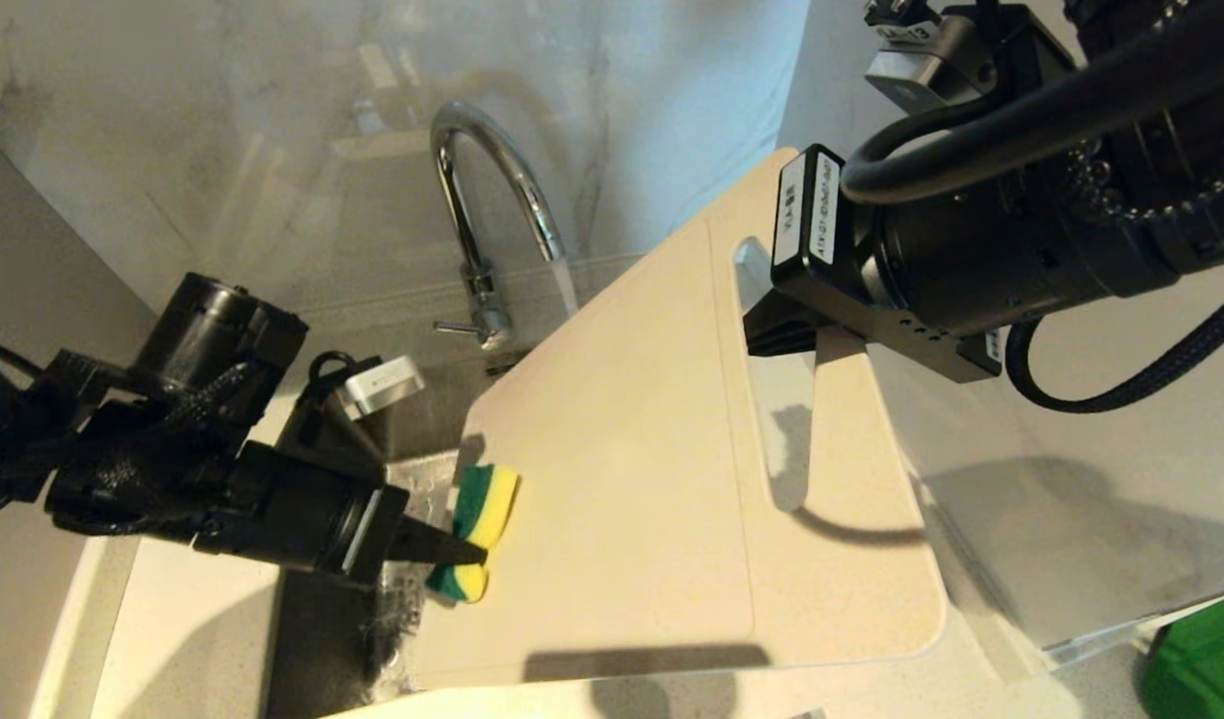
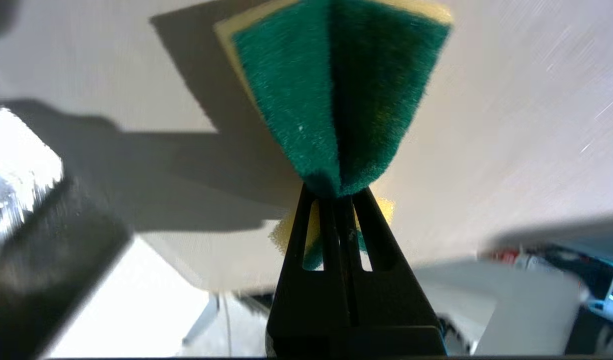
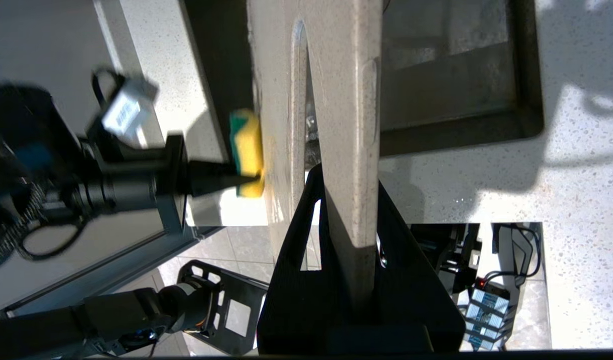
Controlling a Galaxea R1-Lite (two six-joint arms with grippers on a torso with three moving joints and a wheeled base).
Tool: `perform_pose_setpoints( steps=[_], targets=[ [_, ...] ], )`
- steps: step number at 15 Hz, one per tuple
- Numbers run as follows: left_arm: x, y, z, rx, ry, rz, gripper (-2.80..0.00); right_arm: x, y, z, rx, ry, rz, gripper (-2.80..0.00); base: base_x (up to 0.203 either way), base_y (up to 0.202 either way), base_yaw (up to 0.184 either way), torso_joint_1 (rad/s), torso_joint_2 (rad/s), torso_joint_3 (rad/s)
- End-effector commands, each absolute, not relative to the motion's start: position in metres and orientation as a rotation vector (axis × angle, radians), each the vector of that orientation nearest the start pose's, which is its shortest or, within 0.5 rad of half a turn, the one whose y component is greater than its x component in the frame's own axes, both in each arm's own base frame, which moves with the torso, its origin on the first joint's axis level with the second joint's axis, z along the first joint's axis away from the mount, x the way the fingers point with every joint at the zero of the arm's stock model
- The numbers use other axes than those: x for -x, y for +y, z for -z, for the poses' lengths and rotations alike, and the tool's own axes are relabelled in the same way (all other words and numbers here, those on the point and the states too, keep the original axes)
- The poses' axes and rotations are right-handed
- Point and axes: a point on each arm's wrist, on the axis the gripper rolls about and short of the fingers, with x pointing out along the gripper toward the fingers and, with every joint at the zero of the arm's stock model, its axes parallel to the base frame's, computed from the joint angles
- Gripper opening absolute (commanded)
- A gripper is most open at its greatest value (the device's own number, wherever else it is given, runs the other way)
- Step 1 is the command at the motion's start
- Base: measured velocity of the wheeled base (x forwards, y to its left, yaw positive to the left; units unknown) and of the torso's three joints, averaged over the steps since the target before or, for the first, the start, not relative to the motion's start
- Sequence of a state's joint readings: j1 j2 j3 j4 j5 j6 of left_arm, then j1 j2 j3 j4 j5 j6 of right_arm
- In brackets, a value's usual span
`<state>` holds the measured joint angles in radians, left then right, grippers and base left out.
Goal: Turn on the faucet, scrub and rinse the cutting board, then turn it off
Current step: Scrub the cutting board underwater
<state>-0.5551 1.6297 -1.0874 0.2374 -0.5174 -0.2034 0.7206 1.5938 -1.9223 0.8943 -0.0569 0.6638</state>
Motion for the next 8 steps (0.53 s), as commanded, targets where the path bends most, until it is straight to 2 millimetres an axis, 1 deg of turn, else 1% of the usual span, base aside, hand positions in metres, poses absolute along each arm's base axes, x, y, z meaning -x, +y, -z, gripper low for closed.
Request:
perform_pose_setpoints(
  steps=[1,2,4,5,8],
  targets=[
    [-0.202,-0.136,-0.195,0.164,0.941,0.916,-2.80,-0.177,0.154,-0.372,-0.406,0.724,-0.434,-2.80,0.000,0.000,0.000,0.000,0.00,0.000],
    [-0.195,-0.131,-0.194,0.165,0.934,0.918,-2.80,-0.177,0.154,-0.372,-0.407,0.726,-0.435,-2.80,0.000,0.000,0.000,0.000,0.00,0.000],
    [-0.193,-0.130,-0.202,0.168,0.894,0.930,-2.80,-0.177,0.154,-0.372,-0.407,0.723,-0.436,-2.80,0.000,0.000,0.000,0.000,0.00,0.000],
    [-0.196,-0.132,-0.215,0.172,0.846,0.941,-2.80,-0.176,0.153,-0.373,-0.407,0.724,-0.436,-2.80,0.000,0.000,0.000,0.000,0.00,0.000],
    [-0.211,-0.142,-0.264,0.180,0.694,0.973,-2.80,-0.175,0.152,-0.372,-0.404,0.728,-0.433,-2.80,0.000,0.000,0.000,0.000,0.00,0.000]
  ],
)
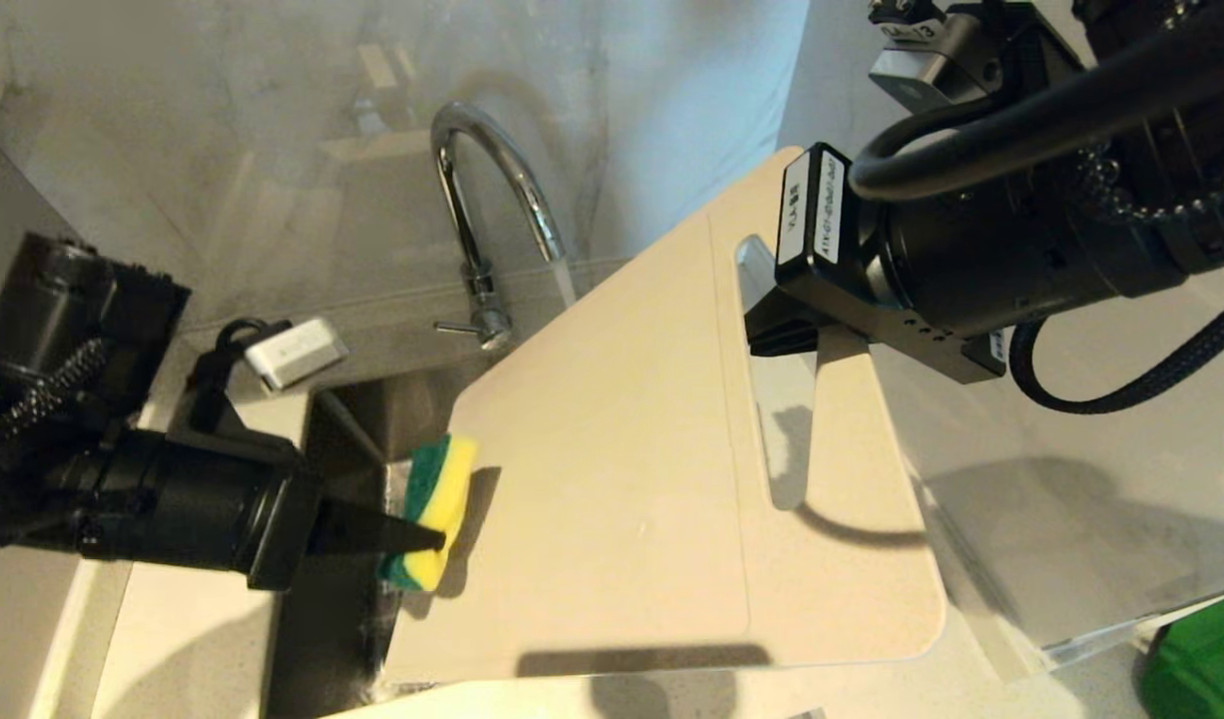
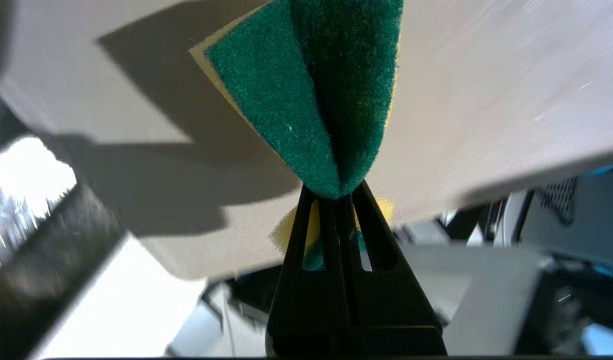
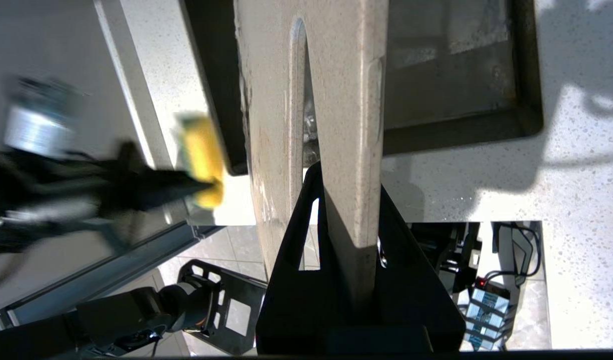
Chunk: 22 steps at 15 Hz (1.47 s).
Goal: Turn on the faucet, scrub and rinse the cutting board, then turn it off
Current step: Scrub the cutting board underwater
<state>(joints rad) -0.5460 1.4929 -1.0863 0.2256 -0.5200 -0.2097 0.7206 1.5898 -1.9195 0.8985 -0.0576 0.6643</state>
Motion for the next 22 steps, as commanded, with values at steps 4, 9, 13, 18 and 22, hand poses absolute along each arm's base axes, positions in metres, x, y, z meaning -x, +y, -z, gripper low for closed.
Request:
perform_pose_setpoints(
  steps=[4,9,13,18,22],
  targets=[
    [-0.260,-0.171,-0.287,0.179,0.650,0.981,-2.80,-0.175,0.152,-0.370,-0.401,0.736,-0.429,-2.80,0.000,0.000,0.000,0.000,0.00,0.000],
    [-0.305,-0.200,-0.257,0.174,0.722,0.971,-2.80,-0.175,0.152,-0.371,-0.402,0.726,-0.434,-2.80,0.000,0.000,0.000,0.000,0.00,0.000],
    [-0.307,-0.196,-0.236,0.173,0.792,0.941,-2.80,-0.176,0.153,-0.370,-0.401,0.729,-0.435,-2.80,0.000,0.000,0.000,0.000,0.00,0.000],
    [-0.309,-0.152,-0.226,0.217,0.829,0.825,-2.80,-0.177,0.153,-0.369,-0.399,0.733,-0.433,-2.80,0.000,0.000,0.000,0.000,0.00,0.000],
    [-0.305,-0.114,-0.207,0.211,0.849,0.747,-2.80,-0.178,0.154,-0.369,-0.397,0.731,-0.434,-2.80,0.000,0.000,0.000,0.000,0.00,0.000]
  ],
)
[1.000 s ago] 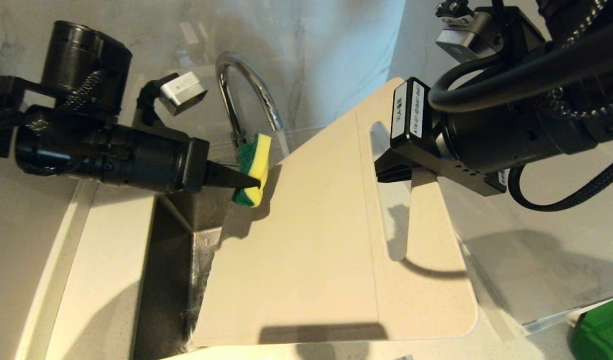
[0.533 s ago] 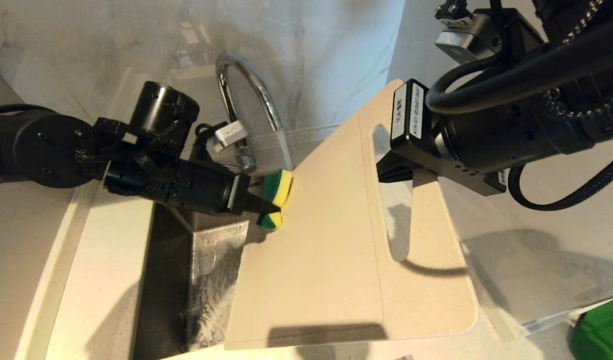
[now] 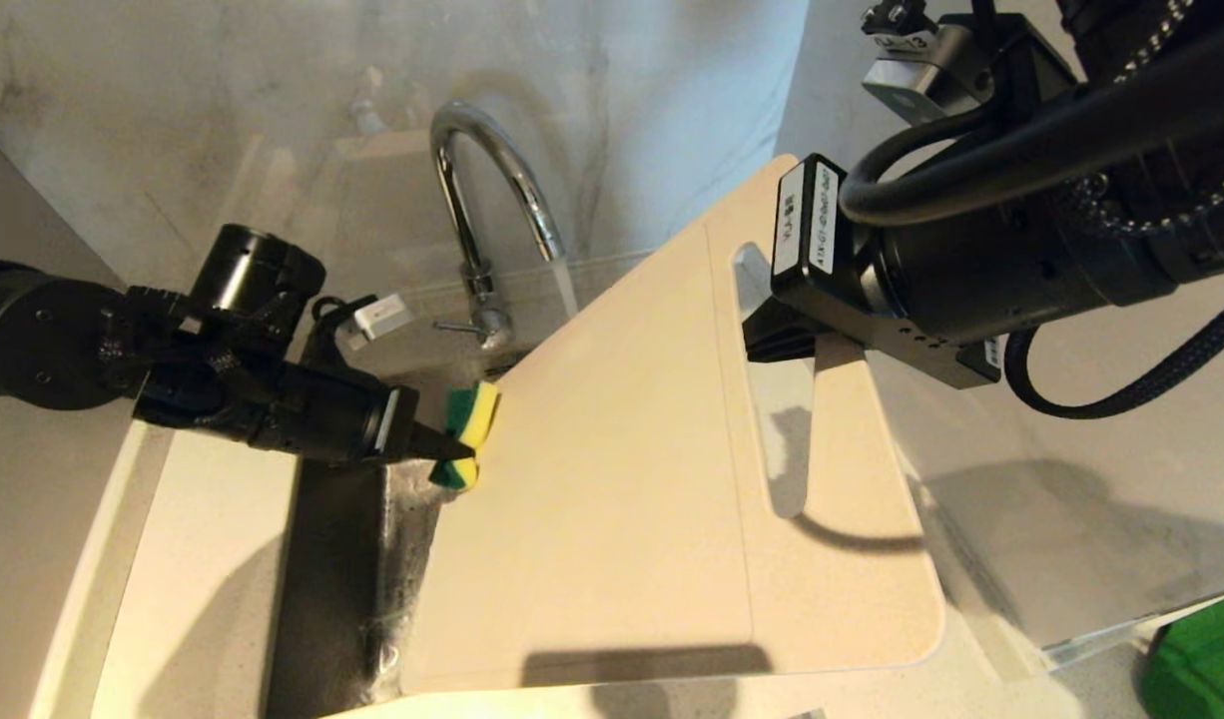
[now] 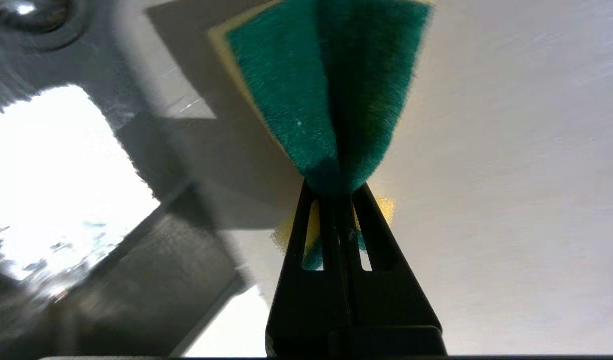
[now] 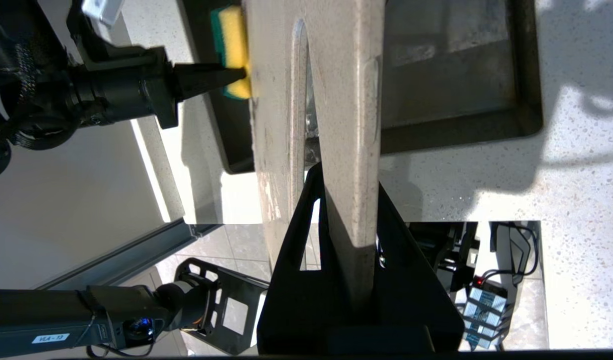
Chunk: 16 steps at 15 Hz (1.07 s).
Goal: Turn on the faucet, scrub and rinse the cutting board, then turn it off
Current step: Scrub the cutting board underwater
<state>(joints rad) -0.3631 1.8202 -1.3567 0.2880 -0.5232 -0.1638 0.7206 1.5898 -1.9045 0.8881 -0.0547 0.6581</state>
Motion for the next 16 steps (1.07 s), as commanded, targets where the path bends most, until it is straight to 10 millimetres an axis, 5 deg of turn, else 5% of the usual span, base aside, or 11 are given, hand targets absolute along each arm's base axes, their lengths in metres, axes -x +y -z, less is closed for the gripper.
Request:
perform_pose_setpoints(
  steps=[1,4,8,11,16],
  targets=[
    [-0.303,-0.102,-0.199,0.201,0.859,0.725,-2.80,-0.178,0.155,-0.369,-0.399,0.730,-0.435,-2.80,0.000,0.000,0.000,0.000,0.00,0.000],
    [-0.289,-0.081,-0.198,0.199,0.839,0.705,-2.80,-0.179,0.156,-0.368,-0.401,0.732,-0.433,-2.80,0.000,0.000,0.000,0.000,0.00,0.000],
    [-0.267,-0.085,-0.274,0.222,0.639,0.754,-2.80,-0.180,0.157,-0.359,-0.389,0.768,-0.415,-2.80,0.000,0.000,0.000,0.000,0.00,0.000],
    [-0.230,-0.082,-0.325,0.226,0.615,0.781,-2.80,-0.189,0.163,-0.343,-0.359,0.823,-0.380,-2.80,0.000,0.000,0.000,0.000,0.00,0.000],
    [-0.184,-0.069,-0.353,0.237,0.586,0.784,-2.80,-0.225,0.180,-0.320,-0.379,0.850,-0.316,-2.80,0.000,0.000,0.000,0.000,0.00,0.000]
  ],
)
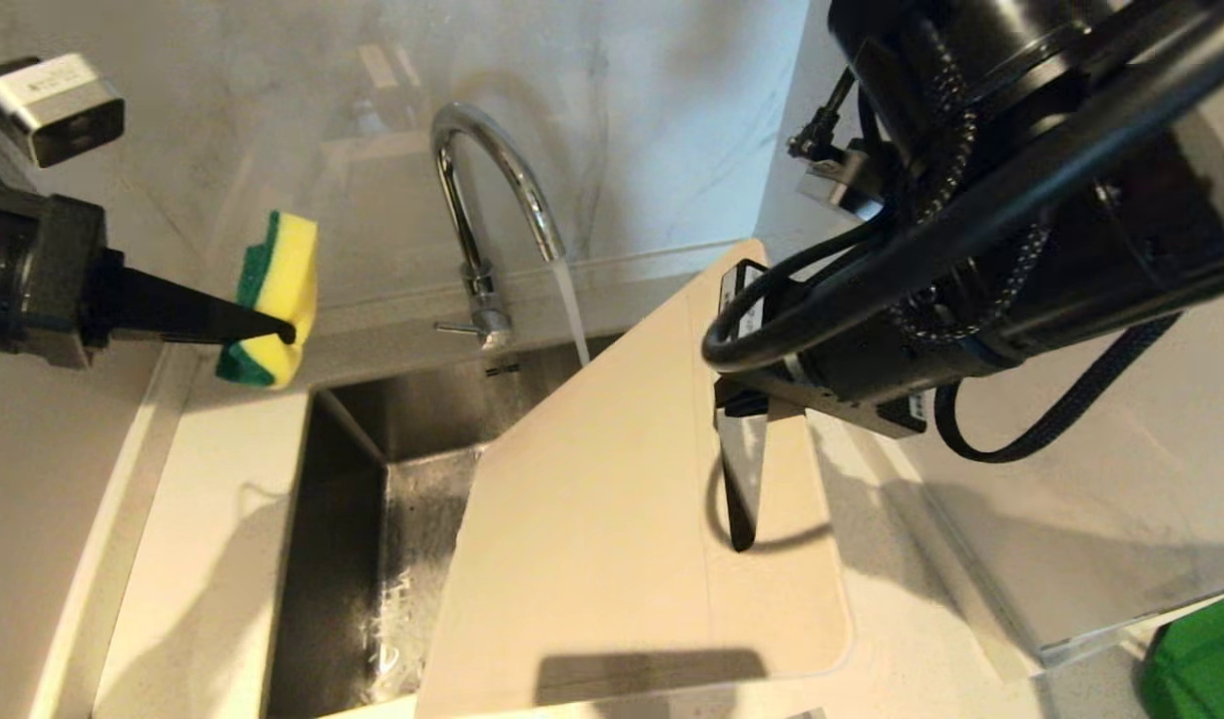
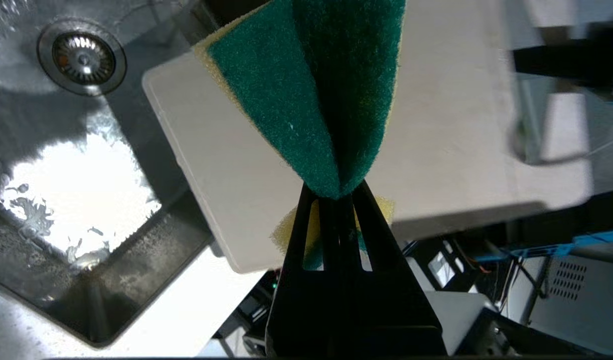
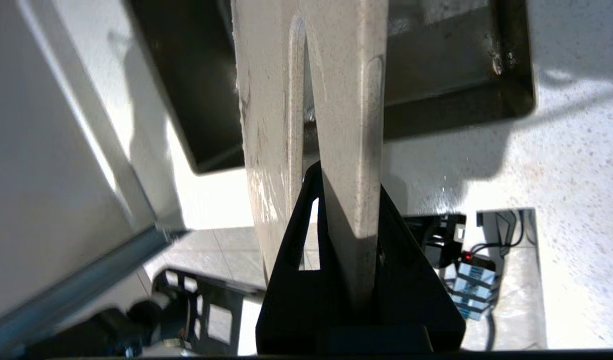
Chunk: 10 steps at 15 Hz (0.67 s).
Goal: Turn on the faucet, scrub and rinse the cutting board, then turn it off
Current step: Scrub the cutting board underwater
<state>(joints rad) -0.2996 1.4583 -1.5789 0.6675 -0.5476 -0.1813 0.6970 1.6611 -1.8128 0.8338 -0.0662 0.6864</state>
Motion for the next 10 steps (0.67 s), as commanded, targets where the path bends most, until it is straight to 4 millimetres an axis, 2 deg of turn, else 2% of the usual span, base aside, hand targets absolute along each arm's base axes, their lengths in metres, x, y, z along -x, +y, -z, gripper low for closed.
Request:
perform_pose_setpoints(
  steps=[1,5,8,10],
  targets=[
    [-0.182,-0.069,-0.353,0.242,0.586,0.780,-2.80,-0.238,0.185,-0.312,-0.393,0.847,-0.293,-2.80,0.000,0.000,0.000,0.000,0.00,0.000],
    [-0.174,-0.064,-0.361,0.257,0.554,0.732,-2.80,-0.292,0.204,-0.279,-0.406,0.772,-0.197,-2.80,0.000,0.000,0.000,0.000,0.00,0.000],
    [-0.162,-0.060,-0.363,0.257,0.539,0.732,-2.80,-0.321,0.203,-0.275,-0.419,0.736,-0.160,-2.80,0.000,0.000,0.000,0.000,0.00,0.000],
    [-0.154,-0.058,-0.362,0.258,0.551,0.730,-2.80,-0.337,0.192,-0.274,-0.427,0.706,-0.127,-2.80,0.000,0.000,0.000,0.000,0.00,0.000]
  ],
)
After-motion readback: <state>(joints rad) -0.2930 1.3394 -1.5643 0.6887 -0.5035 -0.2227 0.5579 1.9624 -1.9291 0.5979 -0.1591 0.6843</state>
